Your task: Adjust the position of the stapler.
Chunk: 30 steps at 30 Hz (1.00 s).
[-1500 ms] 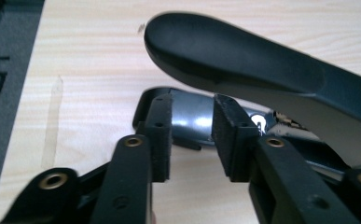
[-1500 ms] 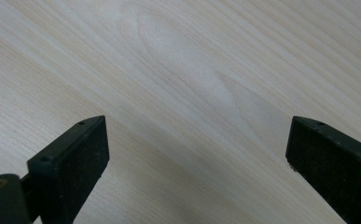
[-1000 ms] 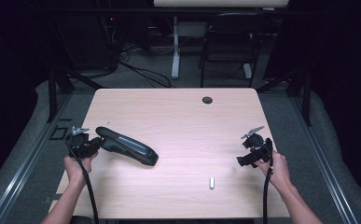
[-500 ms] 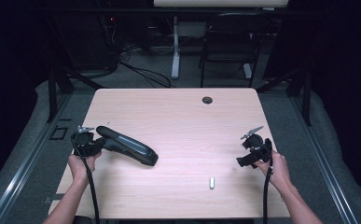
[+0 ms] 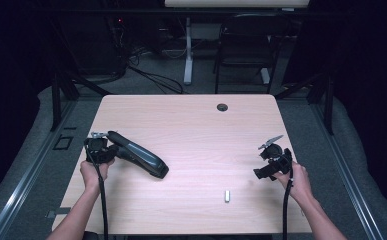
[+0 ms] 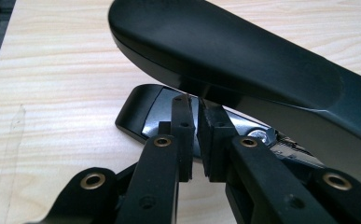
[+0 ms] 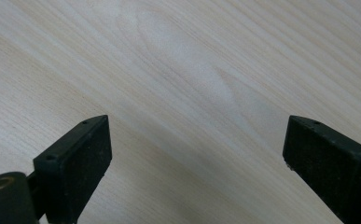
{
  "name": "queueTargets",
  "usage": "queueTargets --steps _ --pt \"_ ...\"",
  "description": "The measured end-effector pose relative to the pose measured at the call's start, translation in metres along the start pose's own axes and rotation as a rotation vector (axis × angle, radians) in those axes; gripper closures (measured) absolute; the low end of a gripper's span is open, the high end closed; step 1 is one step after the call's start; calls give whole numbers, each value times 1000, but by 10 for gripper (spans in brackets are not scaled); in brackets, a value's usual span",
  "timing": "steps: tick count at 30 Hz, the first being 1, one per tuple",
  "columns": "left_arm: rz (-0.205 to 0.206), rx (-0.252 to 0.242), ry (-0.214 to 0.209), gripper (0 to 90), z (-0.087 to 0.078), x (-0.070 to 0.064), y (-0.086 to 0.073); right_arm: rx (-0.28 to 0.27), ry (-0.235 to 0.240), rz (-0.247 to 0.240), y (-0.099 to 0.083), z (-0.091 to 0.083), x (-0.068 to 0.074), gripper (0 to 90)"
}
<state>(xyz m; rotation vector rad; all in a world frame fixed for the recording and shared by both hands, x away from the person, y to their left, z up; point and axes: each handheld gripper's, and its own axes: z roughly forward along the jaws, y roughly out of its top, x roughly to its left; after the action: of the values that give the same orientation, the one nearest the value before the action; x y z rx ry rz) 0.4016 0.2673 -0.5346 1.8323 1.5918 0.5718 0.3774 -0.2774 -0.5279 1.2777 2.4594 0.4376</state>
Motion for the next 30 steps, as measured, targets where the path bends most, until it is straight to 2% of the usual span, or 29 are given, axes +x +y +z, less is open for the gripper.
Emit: queueTargets --steps 8,10,14,21,30 --pt "3 0 -17 851 3 -6 5 6 -4 -3 0 -1 0 75" --pt "0 -4 -17 852 4 -7 6 -9 9 6 -1 1 1 74" --pt "2 1 -24 855 6 -9 7 3 3 -4 0 1 1 74" --pt "15 12 -34 867 12 -15 10 12 6 -16 1 2 2 73" --pt "39 24 -60 882 19 -25 13 10 20 -7 0 2 2 72"
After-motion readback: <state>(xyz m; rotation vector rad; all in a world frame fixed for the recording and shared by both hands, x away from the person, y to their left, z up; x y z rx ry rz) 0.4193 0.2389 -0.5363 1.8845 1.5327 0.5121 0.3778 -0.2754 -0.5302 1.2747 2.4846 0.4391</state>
